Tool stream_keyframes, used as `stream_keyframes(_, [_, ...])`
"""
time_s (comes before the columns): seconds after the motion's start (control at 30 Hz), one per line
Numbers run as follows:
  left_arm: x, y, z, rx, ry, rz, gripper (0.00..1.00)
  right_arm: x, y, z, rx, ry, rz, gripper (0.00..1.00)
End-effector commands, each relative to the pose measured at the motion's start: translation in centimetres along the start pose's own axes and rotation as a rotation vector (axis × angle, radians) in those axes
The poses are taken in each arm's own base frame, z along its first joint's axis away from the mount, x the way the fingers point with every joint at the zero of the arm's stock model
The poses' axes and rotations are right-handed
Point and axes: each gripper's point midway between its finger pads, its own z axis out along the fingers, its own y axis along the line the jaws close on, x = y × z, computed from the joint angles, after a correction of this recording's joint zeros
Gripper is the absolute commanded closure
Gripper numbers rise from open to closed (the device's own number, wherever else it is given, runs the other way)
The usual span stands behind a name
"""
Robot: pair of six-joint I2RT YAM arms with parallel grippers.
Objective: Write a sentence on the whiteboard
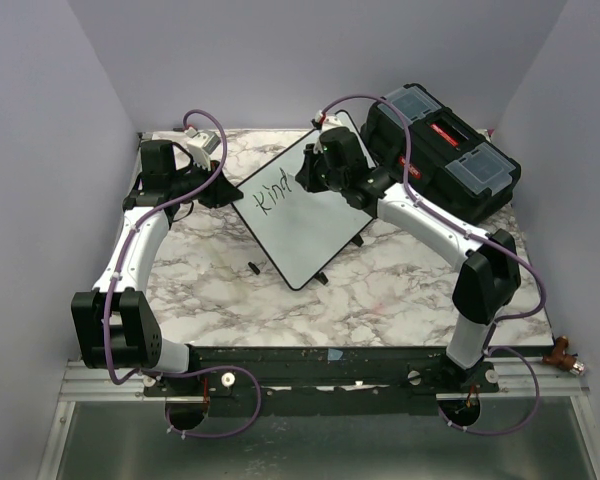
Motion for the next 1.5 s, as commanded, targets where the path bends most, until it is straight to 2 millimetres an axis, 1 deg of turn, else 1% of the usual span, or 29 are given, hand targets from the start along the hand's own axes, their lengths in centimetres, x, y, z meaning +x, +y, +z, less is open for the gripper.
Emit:
stream_keyframes(0.0, [-1.9,-0.6,-0.4,-0.001,-0.052,0.149,1.00,1.5,-1.1,0.5,0.037,0.032,-0.004,0.99])
stream_keyframes(0.27, [-2.0,-0.6,-0.4,-0.002,-0.053,0.150,1.00,3.6,-1.3,-0.4,0.019,0.071,0.017,0.99])
stream_keyframes(0.43, [-2.1,-0.6,-0.5,-0.002,-0.053,0.151,1.00,3.7,-1.2,-0.4,0.012,0.074,0.026,0.99])
stream_keyframes(0.83, [-2.0,-0.6,-0.5,-0.004,-0.053,0.154,1.00,1.6,-0.3,0.0,-0.003,0.040,0.030,0.99])
stream_keyframes(1.3, [-2.0,-0.6,-0.5,-0.008,-0.049,0.155,1.00,0.1,-0.5,1.0,0.034,0.018,0.015,0.99])
stream_keyframes(1.47, [-1.9,-0.5,-0.5,-0.011,-0.048,0.156,1.00,0.1,-1.2,1.5,0.077,0.021,0.016,0.99])
